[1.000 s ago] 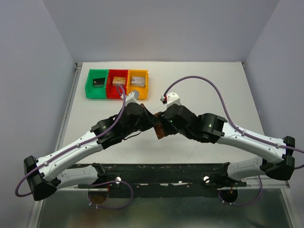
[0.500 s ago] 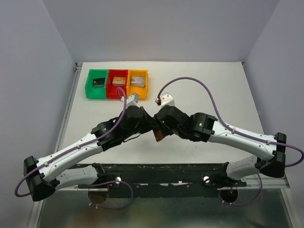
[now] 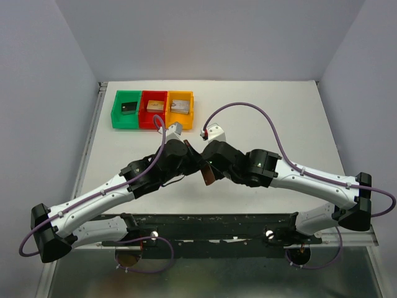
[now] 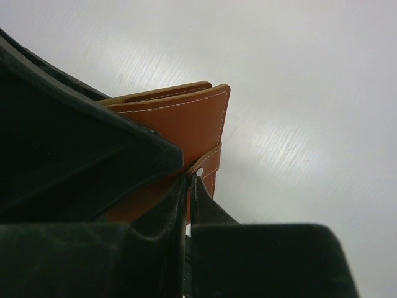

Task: Take the credit cards out of the card holder
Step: Open the card holder at the center of the board.

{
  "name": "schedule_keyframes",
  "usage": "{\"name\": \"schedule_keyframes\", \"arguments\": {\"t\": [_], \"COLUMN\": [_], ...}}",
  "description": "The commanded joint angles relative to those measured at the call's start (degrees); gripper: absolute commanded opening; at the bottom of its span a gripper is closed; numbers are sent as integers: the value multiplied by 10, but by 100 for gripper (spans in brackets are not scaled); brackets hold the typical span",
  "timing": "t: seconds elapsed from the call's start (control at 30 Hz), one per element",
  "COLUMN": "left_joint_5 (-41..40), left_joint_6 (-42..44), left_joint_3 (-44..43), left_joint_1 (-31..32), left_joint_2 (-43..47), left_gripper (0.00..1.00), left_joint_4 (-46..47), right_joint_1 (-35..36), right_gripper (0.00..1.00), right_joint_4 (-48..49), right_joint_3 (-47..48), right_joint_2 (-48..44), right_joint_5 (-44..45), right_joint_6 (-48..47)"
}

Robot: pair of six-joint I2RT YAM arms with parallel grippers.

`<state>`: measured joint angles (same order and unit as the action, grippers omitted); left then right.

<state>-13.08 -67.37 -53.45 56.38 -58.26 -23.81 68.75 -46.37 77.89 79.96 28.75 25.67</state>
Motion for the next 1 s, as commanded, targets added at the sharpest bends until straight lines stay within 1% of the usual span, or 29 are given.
{"name": "schedule_keyframes", "arguments": {"t": [0.0,0.03,0.97], "left_joint_5": [12,10,-19], "left_joint_6": [-18,-18,-25], "left_joint_3": [2,4,23], "left_joint_1": [11,11,11], "left_joint_2": [32,34,59], "left_gripper": [0,0,0], "left_joint_4": [50,47,17], "right_joint_1": [-3,-3,-5], "right_gripper": [2,0,0], "right_joint_4": [-27,-28,-49], "right_joint_3": [4,2,-4], "right_joint_2": [4,2,-19], "right_joint_5": [32,33,62], "right_joint_6": [3,3,10]}}
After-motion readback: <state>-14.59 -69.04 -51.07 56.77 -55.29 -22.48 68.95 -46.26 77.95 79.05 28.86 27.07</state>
